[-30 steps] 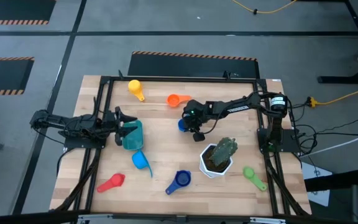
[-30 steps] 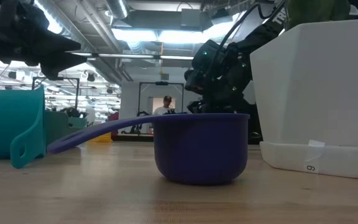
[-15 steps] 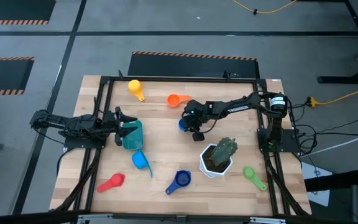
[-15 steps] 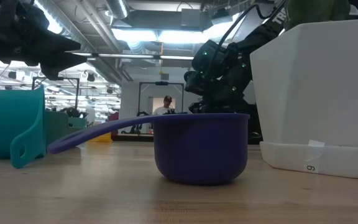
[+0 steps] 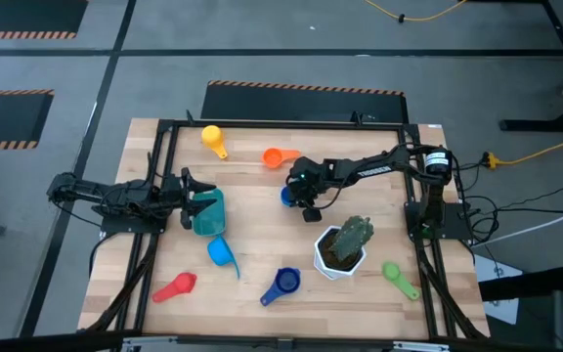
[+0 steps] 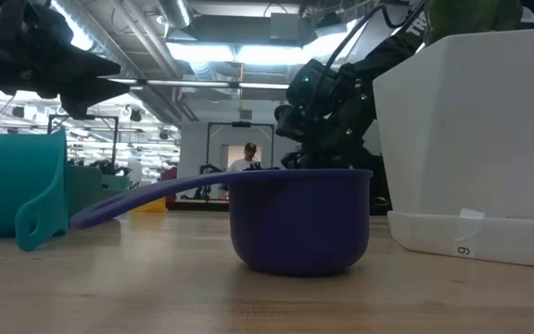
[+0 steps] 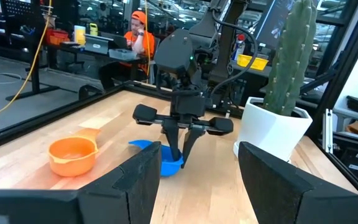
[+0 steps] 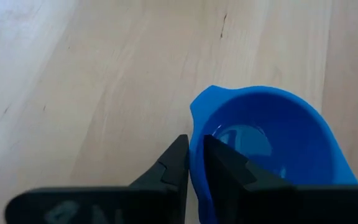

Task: Nest measuring cups in basket
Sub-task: Adjust the blue measuring cup, then adjust the light blue measuring cup

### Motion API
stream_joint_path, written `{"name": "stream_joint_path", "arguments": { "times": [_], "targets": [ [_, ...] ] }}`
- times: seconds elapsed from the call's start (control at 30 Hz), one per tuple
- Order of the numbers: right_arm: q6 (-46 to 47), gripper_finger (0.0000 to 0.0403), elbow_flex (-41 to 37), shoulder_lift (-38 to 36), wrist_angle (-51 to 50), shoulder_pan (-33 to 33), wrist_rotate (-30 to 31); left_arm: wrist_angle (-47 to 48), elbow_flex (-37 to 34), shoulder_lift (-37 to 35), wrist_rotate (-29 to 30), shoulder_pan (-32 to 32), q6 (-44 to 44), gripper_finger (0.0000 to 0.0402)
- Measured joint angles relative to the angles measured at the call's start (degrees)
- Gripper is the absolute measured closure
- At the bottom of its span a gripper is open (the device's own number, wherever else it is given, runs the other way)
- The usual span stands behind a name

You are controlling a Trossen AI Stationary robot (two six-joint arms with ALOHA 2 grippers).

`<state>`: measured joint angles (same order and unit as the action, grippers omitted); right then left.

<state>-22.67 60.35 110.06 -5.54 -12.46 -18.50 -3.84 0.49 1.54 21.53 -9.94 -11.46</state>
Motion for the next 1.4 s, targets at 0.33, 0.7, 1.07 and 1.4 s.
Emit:
{"name": "stream_joint_path", "arguments": {
  "times": [0.33,0.7,1.07,1.4],
  "targets": [
    [2.6,0.0299,0.0,0.2,-1.5,-0.8,-6.8,0.0,0.0,0.0,0.0,0.0,0.0,0.0195],
    [1.8,0.0152,0.0,0.0,1.3,-1.3,-7.3,0.0,0.0,0.0,0.0,0.0,0.0,0.0195],
    [6.0,0.0147,0.0,-6.2,-0.2,-1.2,-13.7,0.0,0.0,0.0,0.1,0.0,0.0,0.0195],
    [5.9,0.0147,0.1,-22.2,-5.3,-1.2,-14.2,0.1,0.0,0.0,0.1,0.0,0.0,0.0195]
  ]
}}
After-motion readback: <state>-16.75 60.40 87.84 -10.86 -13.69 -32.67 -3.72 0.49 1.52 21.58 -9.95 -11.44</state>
